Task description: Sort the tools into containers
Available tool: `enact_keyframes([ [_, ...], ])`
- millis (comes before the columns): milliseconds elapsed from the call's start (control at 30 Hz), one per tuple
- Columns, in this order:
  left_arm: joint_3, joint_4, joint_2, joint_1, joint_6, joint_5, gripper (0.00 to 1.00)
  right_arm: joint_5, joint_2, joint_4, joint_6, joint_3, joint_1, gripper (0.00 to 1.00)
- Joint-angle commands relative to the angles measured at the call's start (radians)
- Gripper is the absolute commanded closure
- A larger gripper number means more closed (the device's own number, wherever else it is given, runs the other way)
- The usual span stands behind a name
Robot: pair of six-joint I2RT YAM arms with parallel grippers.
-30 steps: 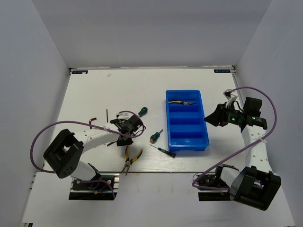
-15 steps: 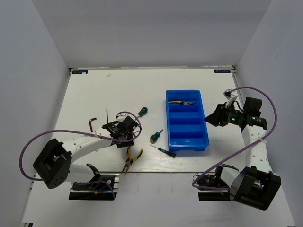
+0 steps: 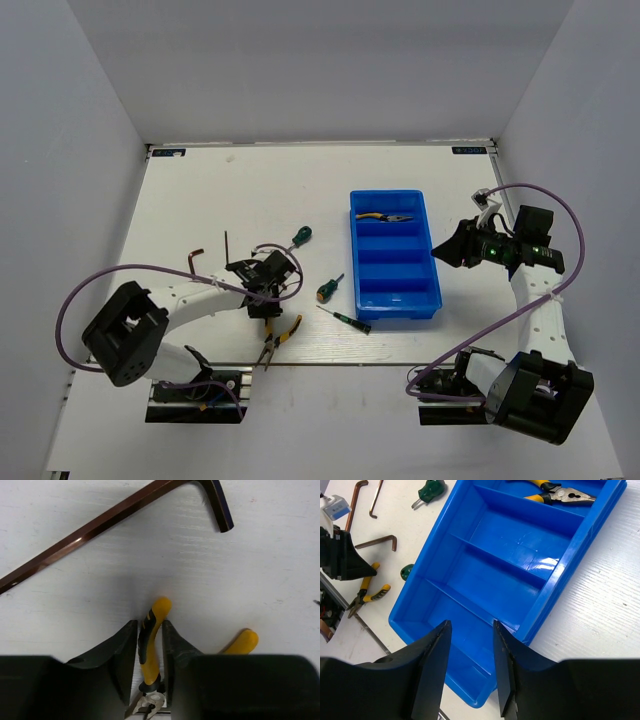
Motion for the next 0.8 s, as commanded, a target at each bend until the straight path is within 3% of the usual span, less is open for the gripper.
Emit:
enact_keyframes([
  [0,-0.007,-0.021,0.048,-0.013,0.012,0.013,0.65,-0.014,0.001,0.005,-0.009,0.027,-0.001,0.55],
  [33,-0.007,-0.021,0.048,-0.013,0.012,0.013,0.74,-0.014,-0.001,0.005,-0.01,0.029,-0.003,0.55],
  [133,-0.027,-0.011,0.048,-0.013,0.022,0.013,0.89,-0.015,0.001,0.005,-0.009,0.026,-0.004,0.55],
  [167,-0.027,-0.011,0.048,-0.013,0.032,0.013,0.99,-0.017,0.001,0.005,-0.01,0.029,-0.004,0.55],
  [267,0.057,-0.043,0.019,-0.013,0.06,0.004,1.0,-0.017,0.001,0.005,-0.007,0.027,-0.006,0.55],
  [300,0.095,-0.059,0.006,-0.022,0.095,0.004,1.0,-0.02,-0.001,0.005,-0.007,0.029,-0.007,0.53],
  [333,0.14,-0.078,-0.006,-0.022,0.121,-0.007,1.0,-0.018,0.004,0.002,-0.007,0.029,-0.001,0.41],
  [400,0.304,-0.125,-0.041,-0.022,0.181,-0.019,1.0,-0.023,0.004,0.002,-0.009,0.03,-0.003,0.39],
  [433,0.365,-0.135,-0.041,-0.022,0.243,-0.053,1.0,-0.026,0.007,0.002,-0.01,0.029,-0.003,0.41],
  [467,0.489,-0.145,-0.041,-0.022,0.274,-0.078,1.0,-0.028,0.008,0.003,-0.009,0.029,-0.003,0.65],
  [533,0.665,-0.156,0.018,-0.022,0.365,-0.172,1.0,-0.028,0.005,0.003,-0.01,0.027,-0.003,1.0],
  [633,0.813,-0.08,0.115,-0.022,0.489,-0.246,1.0,-0.024,0.007,0.006,-0.009,0.026,-0.003,1.0],
  [767,0.87,0.288,0.251,-0.022,0.693,-0.182,1.0,-0.021,0.008,0.006,-0.007,0.026,-0.003,1.0],
])
